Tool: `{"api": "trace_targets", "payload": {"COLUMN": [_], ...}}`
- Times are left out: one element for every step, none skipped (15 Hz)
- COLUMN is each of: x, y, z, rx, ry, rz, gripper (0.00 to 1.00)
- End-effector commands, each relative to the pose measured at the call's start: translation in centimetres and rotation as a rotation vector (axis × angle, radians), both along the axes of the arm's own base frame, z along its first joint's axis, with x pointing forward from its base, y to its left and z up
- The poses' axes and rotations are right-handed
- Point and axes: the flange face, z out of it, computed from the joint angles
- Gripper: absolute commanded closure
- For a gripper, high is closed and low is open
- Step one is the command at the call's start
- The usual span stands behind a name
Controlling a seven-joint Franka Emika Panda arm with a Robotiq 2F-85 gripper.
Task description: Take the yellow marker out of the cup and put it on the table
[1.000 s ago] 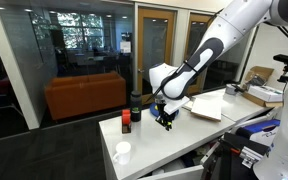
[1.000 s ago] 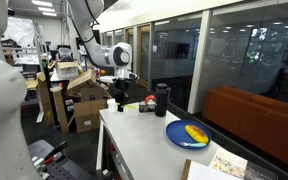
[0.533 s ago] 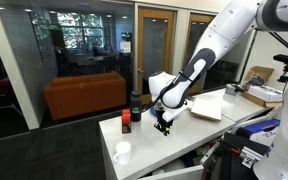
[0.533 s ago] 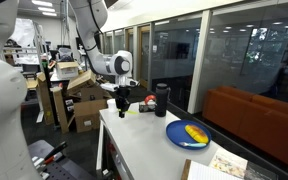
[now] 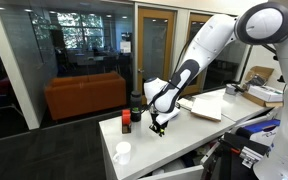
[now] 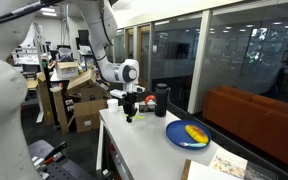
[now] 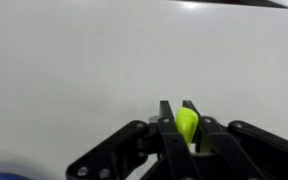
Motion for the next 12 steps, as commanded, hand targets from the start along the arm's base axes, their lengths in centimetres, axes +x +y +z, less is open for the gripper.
{"api": "trace_targets", "payload": {"x": [1.5,1.7,1.9,2.1,2.2,2.4,2.4,2.5,2.5,2.5,2.5,2.6], "y": [-0.3,-0.4,-0.4,-0.4,-0.4,-0.4,-0.4,-0.4,-0.3,-0.3,-0.2,-0.2], "z": [-1.5,-1.8,-2.3,-2.5,-2.8,-3.0,-3.1,-3.0,-3.0,-2.8,-2.7,-2.5], "rx": [-0.009,-0.01,-0.011,-0.011,-0.011,-0.01,-0.012,-0.014,-0.013,-0.015,-0.017,-0.016], "ry": [-0.002,0.0,0.003,0.003,0.004,0.004,0.005,0.007,0.006,0.006,0.003,0.0], "rz": [0.007,0.006,0.005,0.006,0.007,0.007,0.004,-0.001,0.001,0.001,0.002,0.003], "gripper": [0.96,0.96,0.96,0.96,0.96,0.96,0.96,0.96,0.58,0.57,0.52,0.45]}}
